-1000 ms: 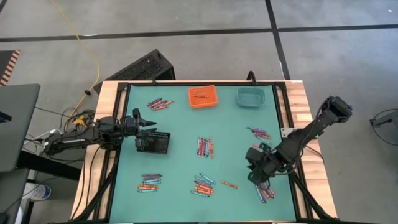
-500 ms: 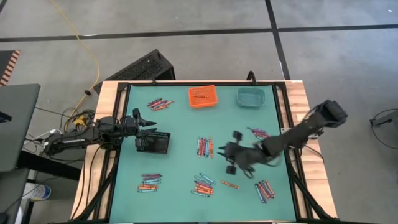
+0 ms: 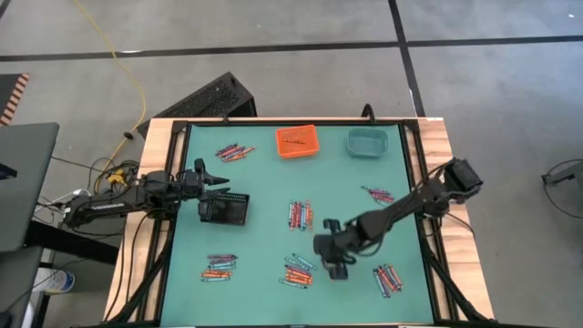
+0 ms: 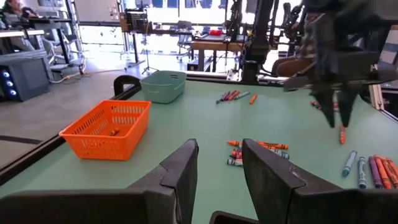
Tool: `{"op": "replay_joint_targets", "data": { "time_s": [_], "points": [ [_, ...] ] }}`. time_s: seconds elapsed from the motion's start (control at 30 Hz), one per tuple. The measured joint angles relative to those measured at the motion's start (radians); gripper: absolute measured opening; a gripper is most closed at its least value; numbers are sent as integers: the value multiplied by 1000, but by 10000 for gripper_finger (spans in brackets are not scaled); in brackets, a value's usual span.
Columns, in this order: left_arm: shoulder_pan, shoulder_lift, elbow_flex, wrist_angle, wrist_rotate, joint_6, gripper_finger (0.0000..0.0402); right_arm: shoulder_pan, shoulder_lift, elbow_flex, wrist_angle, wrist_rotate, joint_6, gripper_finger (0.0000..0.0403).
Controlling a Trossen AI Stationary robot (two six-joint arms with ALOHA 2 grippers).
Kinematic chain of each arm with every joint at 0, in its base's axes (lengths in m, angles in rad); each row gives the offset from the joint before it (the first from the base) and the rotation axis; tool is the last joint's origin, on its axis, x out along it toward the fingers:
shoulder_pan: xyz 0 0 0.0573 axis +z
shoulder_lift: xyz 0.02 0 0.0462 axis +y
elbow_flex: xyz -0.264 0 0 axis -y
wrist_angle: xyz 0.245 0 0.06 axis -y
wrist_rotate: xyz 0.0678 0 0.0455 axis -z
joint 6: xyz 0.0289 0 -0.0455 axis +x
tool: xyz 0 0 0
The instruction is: Sort crayons
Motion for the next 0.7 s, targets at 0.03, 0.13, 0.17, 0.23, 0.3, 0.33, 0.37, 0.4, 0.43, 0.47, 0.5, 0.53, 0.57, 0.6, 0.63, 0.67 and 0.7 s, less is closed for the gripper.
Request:
{"op": "replay_joint_targets", "data": {
  "time_s": [0.03,0.13,0.17,0.23,0.3,0.33,0.37,0.4,0.43,0.47,0.5,0.53,0.57,0.6,0.63,0.67,0.7],
  "points": [
    [0,1,0,-2,0,0,116,25,12,32,-46,0,15,85],
    [0,2,0,-1,0,0,116,92,39,126,-193,1,65,85],
    [0,2,0,-2,0,0,116,110,48,158,-233,2,83,85],
    [0,2,0,-1,0,0,116,141,60,213,-319,4,121,85],
    [0,2,0,-1,0,0,116,160,68,251,-387,13,164,85],
    [0,2,0,-2,0,0,116,167,69,263,-420,19,192,85],
    [0,2,0,-1,0,0,116,175,69,272,-448,18,234,85],
    [0,2,0,-1,0,0,116,185,67,278,-475,10,279,85],
    [0,2,0,-1,0,0,116,198,63,280,-509,0,329,85],
    [0,2,0,-2,0,0,116,213,58,280,-550,-15,374,85],
    [0,2,0,-1,0,0,116,233,57,280,-593,-22,418,85],
    [0,2,0,-1,0,0,116,252,56,280,-638,-24,460,85],
    [0,2,0,-2,0,0,116,272,56,279,-688,-25,501,85],
    [0,2,0,-1,0,0,116,291,56,279,-732,-27,538,85],
    [0,2,0,-1,0,0,116,308,56,279,-776,-28,572,85],
    [0,2,0,-2,0,0,116,319,56,279,-813,-27,607,85],
    [0,2,0,-2,0,0,116,325,56,279,-839,-28,639,85]
  ]
}}
